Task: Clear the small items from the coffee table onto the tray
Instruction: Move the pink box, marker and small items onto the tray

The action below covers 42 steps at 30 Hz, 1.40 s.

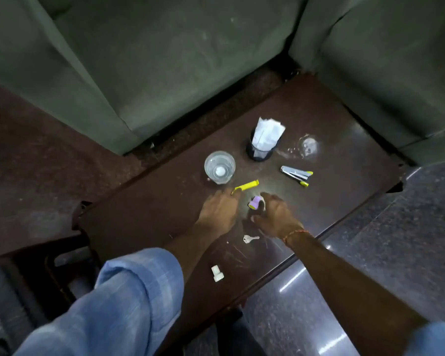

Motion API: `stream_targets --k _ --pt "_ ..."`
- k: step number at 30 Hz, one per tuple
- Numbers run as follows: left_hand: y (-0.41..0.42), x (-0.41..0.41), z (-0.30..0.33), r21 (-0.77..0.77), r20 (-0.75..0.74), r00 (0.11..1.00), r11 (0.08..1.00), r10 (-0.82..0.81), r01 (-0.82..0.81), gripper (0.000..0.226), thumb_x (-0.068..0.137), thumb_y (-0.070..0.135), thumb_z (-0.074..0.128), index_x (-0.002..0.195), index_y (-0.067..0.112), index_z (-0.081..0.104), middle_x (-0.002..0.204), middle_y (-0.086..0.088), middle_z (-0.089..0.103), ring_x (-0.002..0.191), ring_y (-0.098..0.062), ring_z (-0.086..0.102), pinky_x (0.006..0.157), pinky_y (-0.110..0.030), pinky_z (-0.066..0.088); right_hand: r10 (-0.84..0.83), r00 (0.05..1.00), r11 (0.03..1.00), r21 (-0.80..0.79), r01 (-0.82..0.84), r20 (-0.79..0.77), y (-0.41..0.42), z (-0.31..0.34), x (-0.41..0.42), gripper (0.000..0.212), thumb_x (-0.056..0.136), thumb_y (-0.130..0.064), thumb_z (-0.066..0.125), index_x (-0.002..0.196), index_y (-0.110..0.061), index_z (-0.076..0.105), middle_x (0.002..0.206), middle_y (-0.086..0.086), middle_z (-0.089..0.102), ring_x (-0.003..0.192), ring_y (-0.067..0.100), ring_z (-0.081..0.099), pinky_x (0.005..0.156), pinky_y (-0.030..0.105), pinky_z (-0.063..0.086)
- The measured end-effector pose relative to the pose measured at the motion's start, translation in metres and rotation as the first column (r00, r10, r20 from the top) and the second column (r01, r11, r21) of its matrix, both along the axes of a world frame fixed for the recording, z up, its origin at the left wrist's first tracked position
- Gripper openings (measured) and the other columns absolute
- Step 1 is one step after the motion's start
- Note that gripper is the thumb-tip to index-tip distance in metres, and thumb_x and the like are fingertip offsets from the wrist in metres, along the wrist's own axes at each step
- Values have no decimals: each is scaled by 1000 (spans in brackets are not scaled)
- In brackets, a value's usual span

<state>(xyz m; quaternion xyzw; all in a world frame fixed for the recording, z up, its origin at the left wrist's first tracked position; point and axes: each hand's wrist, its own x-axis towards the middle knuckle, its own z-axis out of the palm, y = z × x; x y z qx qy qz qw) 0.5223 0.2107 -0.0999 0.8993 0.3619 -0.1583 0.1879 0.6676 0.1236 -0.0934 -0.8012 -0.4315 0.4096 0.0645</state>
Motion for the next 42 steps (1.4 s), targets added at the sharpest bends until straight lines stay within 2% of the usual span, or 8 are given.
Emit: stream_targets --k 4,10,20,23,27,36,38,42 --pt "2 9 -44 -2 -11 994 994 109 -109 61 92 17 57 146 12 30 143 -8 40 114 -31 52 89 -44 50 81 997 991 103 -83 21 7 -42 -3 41 86 -18 65 125 -7 57 123 14 59 111 35 58 93 36 46" --pt "3 10 -67 170 -60 991 980 118 -106 23 95 15 52 118 16 54 116 -4 53 106 -25 54 80 -37 50 98 981 985 127 -121 169 4 -63 -5 21 95 -25 54 106 -12 67 113 11 58 97 35 61 76 34 46" --pt "0 -68 34 225 18 995 969 103 -104 16 90 20 55 105 24 55 105 0 55 99 -24 54 77 -38 44 -39 998 958 285 22 53 -2 43 -38 27 73 -18 80 95 -8 69 99 12 58 78 32 64 78 36 54" --pt "12 -131 79 239 70 987 958 144 -157 21 87 19 58 107 24 55 105 0 55 99 -25 54 78 -40 44 -74 997 926 374 57 31 3 80 -84 14 73 -15 79 78 -11 66 76 0 63 70 20 66 68 19 47" --pt "25 -268 145 301 25 974 928 223 -220 22 91 20 52 113 23 53 111 -1 54 104 -25 51 81 -40 41 92 992 905 422 -49 -83 27 130 -198 32 68 -7 83 67 -27 57 48 -19 52 60 -18 57 54 -4 34" --pt "15 -637 251 428 -13 763 693 646 -580 19 93 21 52 111 18 56 114 -6 58 108 -29 52 85 -42 47 499 856 770 523 -366 -134 99 215 -477 22 73 0 75 72 -16 60 62 -10 61 58 -5 59 59 9 46" --pt "-3 -681 243 417 -25 728 669 685 -615 19 93 21 51 110 16 57 114 -6 58 108 -29 52 84 -43 47 585 807 714 524 -465 -81 108 218 -521 14 72 1 71 78 -11 66 74 -2 67 69 10 62 72 28 54" --pt "-43 -711 191 302 -8 679 649 735 -699 24 91 12 50 114 18 56 116 -4 58 110 -27 51 86 -41 47 692 722 656 412 -632 4 115 201 -576 14 76 5 61 83 -5 70 89 9 71 86 26 66 81 36 54"
